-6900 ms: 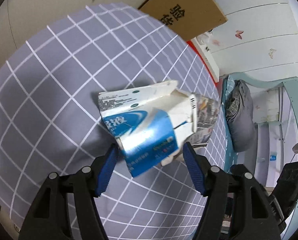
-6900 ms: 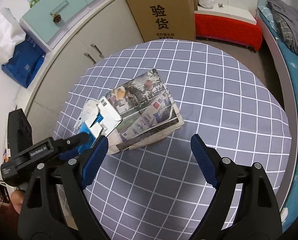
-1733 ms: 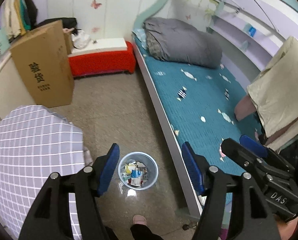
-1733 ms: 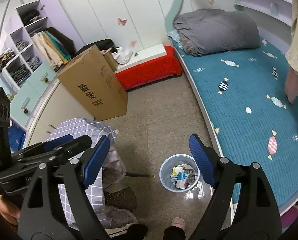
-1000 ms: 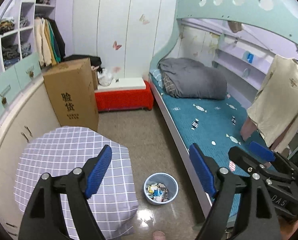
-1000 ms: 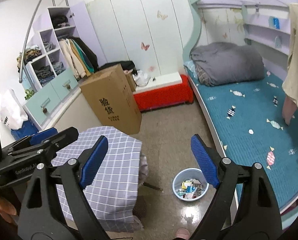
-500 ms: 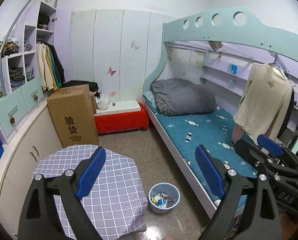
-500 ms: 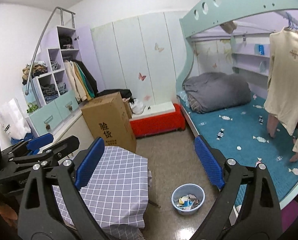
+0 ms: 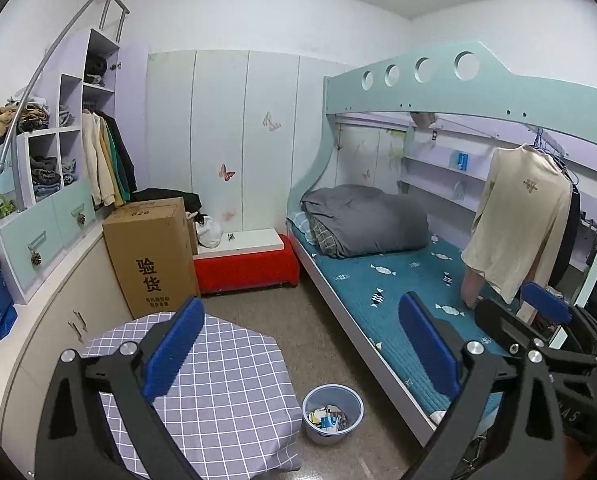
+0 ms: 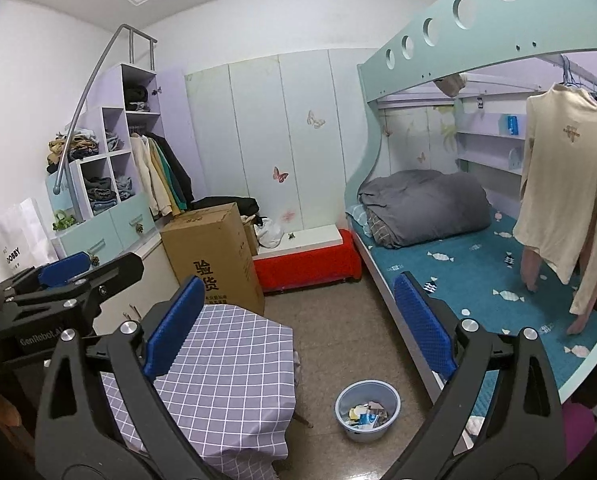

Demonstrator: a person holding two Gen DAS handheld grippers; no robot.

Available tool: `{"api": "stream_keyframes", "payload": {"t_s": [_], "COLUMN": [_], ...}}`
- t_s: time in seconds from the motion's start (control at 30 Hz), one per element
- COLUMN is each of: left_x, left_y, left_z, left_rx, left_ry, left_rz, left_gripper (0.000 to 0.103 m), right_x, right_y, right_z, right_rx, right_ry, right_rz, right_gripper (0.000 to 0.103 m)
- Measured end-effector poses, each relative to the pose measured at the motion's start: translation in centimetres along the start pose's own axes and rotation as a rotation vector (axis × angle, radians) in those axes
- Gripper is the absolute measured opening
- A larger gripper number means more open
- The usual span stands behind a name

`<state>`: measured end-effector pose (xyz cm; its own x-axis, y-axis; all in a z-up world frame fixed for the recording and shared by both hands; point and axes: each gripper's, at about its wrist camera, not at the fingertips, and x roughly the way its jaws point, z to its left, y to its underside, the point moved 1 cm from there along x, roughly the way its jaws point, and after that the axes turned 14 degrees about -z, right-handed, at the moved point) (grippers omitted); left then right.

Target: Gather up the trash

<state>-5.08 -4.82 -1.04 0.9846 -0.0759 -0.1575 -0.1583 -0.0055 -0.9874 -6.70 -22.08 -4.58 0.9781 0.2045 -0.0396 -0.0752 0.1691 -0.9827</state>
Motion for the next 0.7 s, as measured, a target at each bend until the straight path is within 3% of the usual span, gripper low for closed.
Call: {"api": "stream_keyframes", "payload": {"t_s": [0.7], "left_x": [0.12], "left_y": [-0.11], "left_z": [0.04], "left_rx": [0.013], "left_ry": [0.004], "left_rz": [-0.012], "left_gripper": [0.097], "right_x": [-0.64], "right_y": [-0.16], "right_z": [0.07], "right_rx": [-0.011], "right_ry": [0.018], "right_rz": [-0.012], "right_gripper": [0.094]}}
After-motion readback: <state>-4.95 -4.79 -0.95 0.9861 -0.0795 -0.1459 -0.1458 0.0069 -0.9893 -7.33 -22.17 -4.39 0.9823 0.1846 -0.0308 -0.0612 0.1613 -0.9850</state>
